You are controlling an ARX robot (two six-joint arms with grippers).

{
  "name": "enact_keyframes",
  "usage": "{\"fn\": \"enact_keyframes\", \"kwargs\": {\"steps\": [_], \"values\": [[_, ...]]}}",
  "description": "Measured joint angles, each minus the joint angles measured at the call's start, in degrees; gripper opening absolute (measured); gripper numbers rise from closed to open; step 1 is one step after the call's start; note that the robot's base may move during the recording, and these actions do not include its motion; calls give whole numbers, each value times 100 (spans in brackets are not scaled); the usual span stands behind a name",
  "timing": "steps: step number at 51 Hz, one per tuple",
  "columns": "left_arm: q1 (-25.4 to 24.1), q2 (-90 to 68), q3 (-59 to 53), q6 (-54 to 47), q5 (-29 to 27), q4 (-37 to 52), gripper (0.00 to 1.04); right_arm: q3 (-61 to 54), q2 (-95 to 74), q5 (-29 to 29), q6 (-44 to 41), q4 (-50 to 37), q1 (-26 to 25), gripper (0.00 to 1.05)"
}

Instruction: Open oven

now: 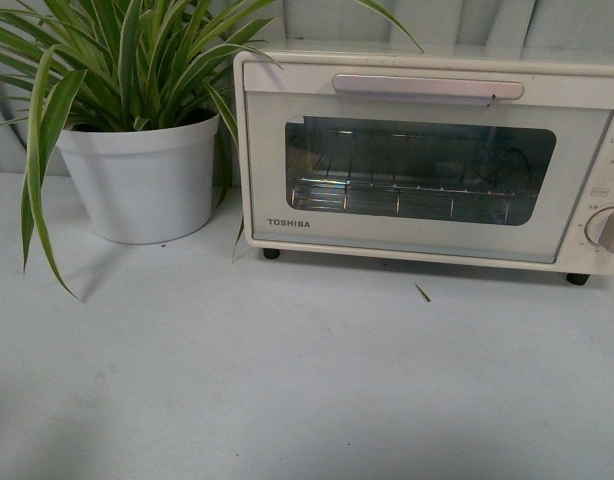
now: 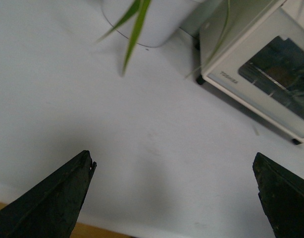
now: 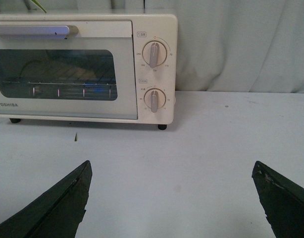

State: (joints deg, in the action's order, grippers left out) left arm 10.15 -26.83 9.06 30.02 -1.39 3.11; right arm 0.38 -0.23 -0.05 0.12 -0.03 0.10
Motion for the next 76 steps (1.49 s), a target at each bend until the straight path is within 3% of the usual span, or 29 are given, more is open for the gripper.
{"fn": "enact_keyframes", "kwargs": {"steps": [13, 22, 36, 76], "values": [[1016, -3322, 896, 1878, 125, 2017, 98, 0, 0, 0, 0, 0, 0, 95], [1495, -4872, 1539, 2500, 74, 2597, 98, 0, 0, 0, 0, 0, 0, 95], [1912, -6325, 2695, 2844, -33, 2673, 98, 0, 0, 0, 0, 0, 0, 95], [2135, -7344, 3543, 3416, -55, 2535, 98, 24, -48, -170, 157, 96, -48, 95]]}}
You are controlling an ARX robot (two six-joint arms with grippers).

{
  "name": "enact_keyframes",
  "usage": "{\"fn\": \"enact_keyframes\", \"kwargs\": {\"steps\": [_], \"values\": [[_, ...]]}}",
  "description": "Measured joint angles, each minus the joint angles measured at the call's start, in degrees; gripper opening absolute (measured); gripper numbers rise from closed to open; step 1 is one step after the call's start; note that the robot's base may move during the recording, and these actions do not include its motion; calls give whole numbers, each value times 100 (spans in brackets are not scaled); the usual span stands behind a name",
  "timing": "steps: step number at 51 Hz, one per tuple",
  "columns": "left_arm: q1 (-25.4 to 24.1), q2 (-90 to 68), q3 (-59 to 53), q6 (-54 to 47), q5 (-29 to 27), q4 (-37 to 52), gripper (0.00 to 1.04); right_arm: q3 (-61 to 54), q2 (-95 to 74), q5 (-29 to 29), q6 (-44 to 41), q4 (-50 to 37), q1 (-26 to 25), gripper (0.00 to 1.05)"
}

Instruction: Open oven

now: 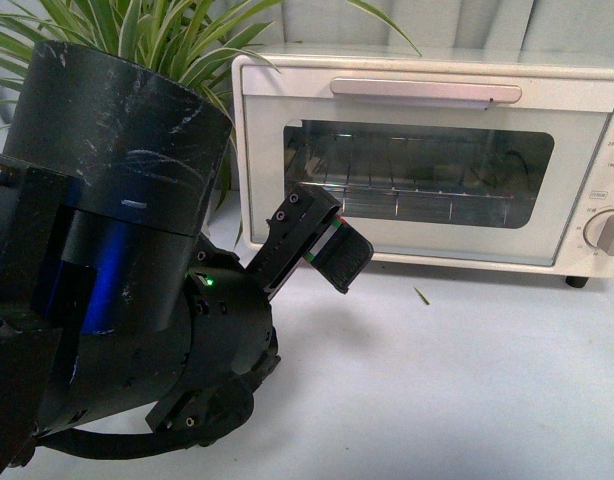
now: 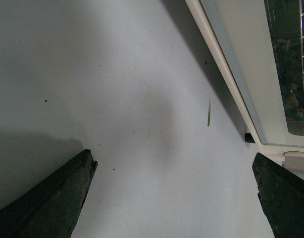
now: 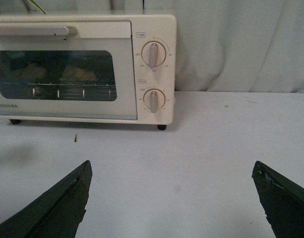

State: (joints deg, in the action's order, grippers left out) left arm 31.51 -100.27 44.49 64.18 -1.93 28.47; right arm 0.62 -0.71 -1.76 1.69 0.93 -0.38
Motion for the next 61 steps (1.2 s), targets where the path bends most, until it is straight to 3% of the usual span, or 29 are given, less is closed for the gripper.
{"fn": "enact_keyframes", "kwargs": {"steps": [7, 18, 24, 36, 61], "values": [[4, -11, 9, 42, -15, 0, 98, 175, -632, -306, 734, -111, -4, 95], [7, -11, 11, 63, -46, -11, 98, 1537, -3309, 337, 846, -1698, 807, 95], [-11, -11, 11, 83, -42, -9, 98, 2441, -4662, 595, 721, -1928, 1139, 95], [-33, -11, 9, 85, -15, -9, 98, 3901, -6516, 966, 813, -1670, 1399, 95], [-138, -9, 2, 87, 83, 7, 98, 5392, -7971, 1392, 1305, -1058, 1670, 95]]}}
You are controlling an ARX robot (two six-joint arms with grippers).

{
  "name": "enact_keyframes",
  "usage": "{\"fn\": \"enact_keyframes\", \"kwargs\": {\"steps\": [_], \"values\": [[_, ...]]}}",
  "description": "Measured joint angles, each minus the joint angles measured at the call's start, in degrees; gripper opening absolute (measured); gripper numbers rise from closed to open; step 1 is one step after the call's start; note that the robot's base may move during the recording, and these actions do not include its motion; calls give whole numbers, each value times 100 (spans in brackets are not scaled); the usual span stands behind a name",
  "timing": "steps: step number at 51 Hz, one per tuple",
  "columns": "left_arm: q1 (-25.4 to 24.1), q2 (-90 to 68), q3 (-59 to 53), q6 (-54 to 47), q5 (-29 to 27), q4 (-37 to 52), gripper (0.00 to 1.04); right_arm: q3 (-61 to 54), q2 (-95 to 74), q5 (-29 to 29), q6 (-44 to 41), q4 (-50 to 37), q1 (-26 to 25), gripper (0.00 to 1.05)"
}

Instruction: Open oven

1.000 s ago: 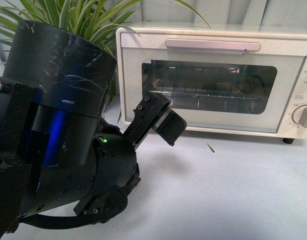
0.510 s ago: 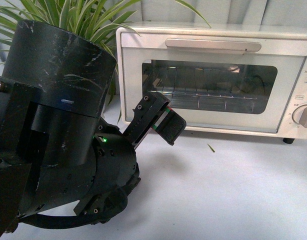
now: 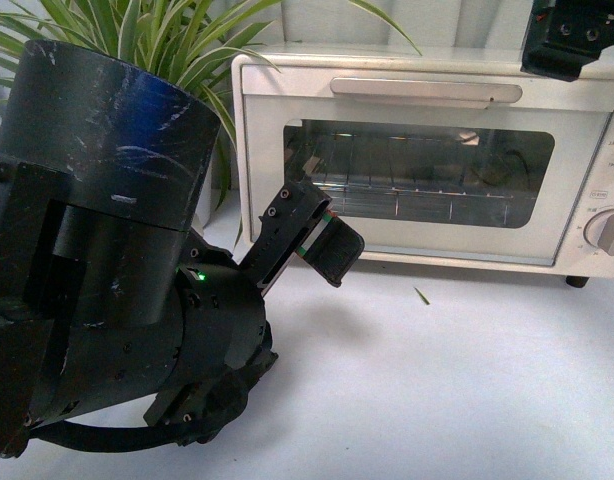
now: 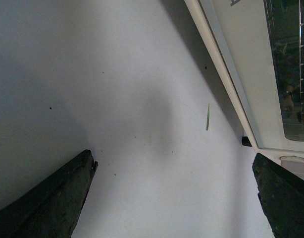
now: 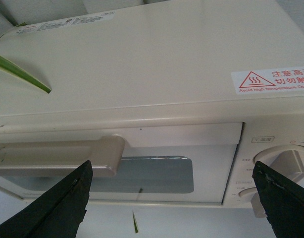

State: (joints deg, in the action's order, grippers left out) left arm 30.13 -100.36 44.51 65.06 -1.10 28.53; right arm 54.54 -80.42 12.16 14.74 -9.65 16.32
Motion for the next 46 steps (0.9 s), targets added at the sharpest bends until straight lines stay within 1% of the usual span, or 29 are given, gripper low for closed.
{"fn": "enact_keyframes", "kwargs": {"steps": [20, 32, 40, 46], "values": [[-116, 31, -22, -7, 26, 0, 98, 490, -557, 411, 153, 138, 184, 95], [-129, 31, -35, -7, 31, 0, 98, 629, -669, 411, 155, 354, 195, 95], [-136, 31, -35, -7, 31, 0, 98, 643, -658, 258, 31, 476, 192, 95], [-138, 31, -37, -7, 31, 4, 98, 505, -570, 149, -87, 409, 188, 95]]}}
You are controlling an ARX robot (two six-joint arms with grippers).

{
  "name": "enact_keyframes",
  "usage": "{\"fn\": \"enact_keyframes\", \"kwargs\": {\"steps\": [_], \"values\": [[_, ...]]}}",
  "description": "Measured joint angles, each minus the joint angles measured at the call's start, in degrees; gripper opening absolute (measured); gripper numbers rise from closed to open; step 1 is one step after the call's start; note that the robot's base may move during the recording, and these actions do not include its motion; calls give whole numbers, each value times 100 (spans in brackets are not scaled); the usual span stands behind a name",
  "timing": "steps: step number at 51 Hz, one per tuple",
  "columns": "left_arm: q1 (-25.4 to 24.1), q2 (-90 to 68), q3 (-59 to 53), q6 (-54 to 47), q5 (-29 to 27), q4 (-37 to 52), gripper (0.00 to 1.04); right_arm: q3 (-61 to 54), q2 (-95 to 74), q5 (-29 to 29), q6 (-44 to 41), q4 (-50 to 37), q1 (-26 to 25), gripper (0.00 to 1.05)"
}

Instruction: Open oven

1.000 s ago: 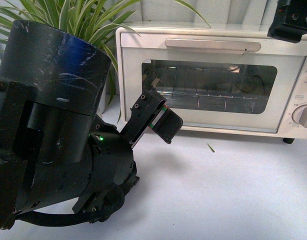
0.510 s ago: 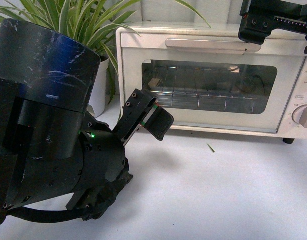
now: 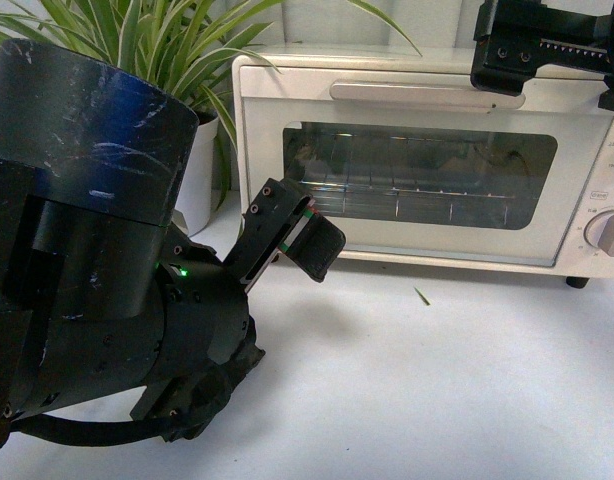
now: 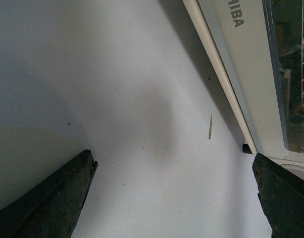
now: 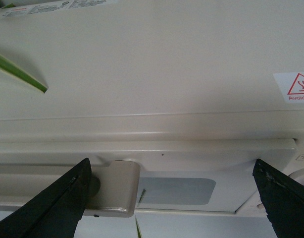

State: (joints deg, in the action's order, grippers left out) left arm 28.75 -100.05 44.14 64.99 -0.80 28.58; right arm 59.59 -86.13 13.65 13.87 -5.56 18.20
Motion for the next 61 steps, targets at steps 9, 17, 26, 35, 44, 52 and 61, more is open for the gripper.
{"fn": "enact_keyframes", "kwargs": {"steps": [9, 17, 26, 35, 44, 52, 61], "values": [[-4, 0, -20, 2, 0, 31, 98, -420, 260, -201, -83, -225, -15, 95], [-9, 0, -24, 2, 0, 35, 98, -809, 476, -354, -105, -431, -15, 95], [-15, 0, -35, 2, 0, 46, 98, -1303, 715, -455, -138, -647, 0, 95], [-15, 0, -46, 4, 0, 68, 98, -1840, 885, -802, -107, -835, 33, 95], [-15, 0, -50, 2, -2, 70, 98, -2208, 1078, -1058, -136, -881, 74, 95], [-15, 0, -59, -22, 0, 70, 98, -2518, 1469, -1005, -151, -817, 116, 95], [-22, 11, -70, -28, 7, 68, 98, -2789, 1976, -966, 22, -662, 57, 95]]}}
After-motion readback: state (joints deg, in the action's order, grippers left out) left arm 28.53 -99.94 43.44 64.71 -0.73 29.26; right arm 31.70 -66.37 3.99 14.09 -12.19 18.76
